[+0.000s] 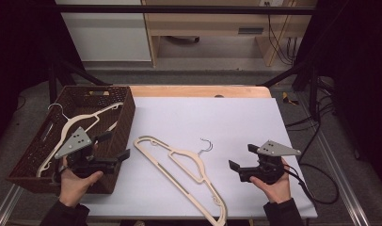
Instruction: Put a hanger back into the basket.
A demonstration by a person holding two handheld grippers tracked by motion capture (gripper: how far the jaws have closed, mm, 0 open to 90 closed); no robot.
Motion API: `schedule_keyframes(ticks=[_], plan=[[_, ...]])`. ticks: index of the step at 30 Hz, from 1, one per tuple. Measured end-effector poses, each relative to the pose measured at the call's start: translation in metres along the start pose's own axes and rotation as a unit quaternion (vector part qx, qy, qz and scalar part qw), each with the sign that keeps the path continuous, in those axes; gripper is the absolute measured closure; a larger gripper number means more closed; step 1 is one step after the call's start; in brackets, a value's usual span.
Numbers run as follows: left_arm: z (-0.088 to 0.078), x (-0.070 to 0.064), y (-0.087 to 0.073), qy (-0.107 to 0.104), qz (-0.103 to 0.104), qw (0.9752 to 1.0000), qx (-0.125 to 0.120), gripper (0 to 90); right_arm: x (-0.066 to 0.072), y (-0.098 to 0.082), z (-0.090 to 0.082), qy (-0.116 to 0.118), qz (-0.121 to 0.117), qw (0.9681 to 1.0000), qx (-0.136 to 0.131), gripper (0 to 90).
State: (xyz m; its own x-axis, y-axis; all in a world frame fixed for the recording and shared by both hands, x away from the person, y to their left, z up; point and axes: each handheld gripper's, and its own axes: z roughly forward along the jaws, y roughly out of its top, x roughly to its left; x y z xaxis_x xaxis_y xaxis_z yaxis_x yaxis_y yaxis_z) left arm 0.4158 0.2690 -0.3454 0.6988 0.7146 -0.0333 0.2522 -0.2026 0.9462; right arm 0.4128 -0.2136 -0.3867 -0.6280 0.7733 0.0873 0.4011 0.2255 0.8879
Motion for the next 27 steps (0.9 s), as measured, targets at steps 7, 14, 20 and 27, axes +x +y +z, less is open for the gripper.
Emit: schedule_keyframes(ticks=[7, 14, 20, 27], plan=[[0.015, -0.009, -0.009, -0.013, 0.009, 0.9996, 0.025, 8.8, 0.008, -0.001, 0.01, 0.01, -0.013, 0.9996, 0.022, 9.9], [0.027, -0.019, -0.018, -0.023, 0.012, 0.9987, 0.043, 10.0, 0.022, -0.004, 0.022, 0.028, -0.026, 0.9979, 0.053, 13.7], [0.036, -0.024, -0.027, -0.031, 0.017, 0.9978, 0.057, 10.2, 0.03, -0.011, 0.039, 0.047, -0.033, 0.9932, 0.101, 18.1], [0.045, -0.028, -0.036, -0.038, 0.023, 0.9962, 0.074, 10.0, 0.038, -0.021, 0.057, 0.063, -0.037, 0.9841, 0.161, 26.9]])
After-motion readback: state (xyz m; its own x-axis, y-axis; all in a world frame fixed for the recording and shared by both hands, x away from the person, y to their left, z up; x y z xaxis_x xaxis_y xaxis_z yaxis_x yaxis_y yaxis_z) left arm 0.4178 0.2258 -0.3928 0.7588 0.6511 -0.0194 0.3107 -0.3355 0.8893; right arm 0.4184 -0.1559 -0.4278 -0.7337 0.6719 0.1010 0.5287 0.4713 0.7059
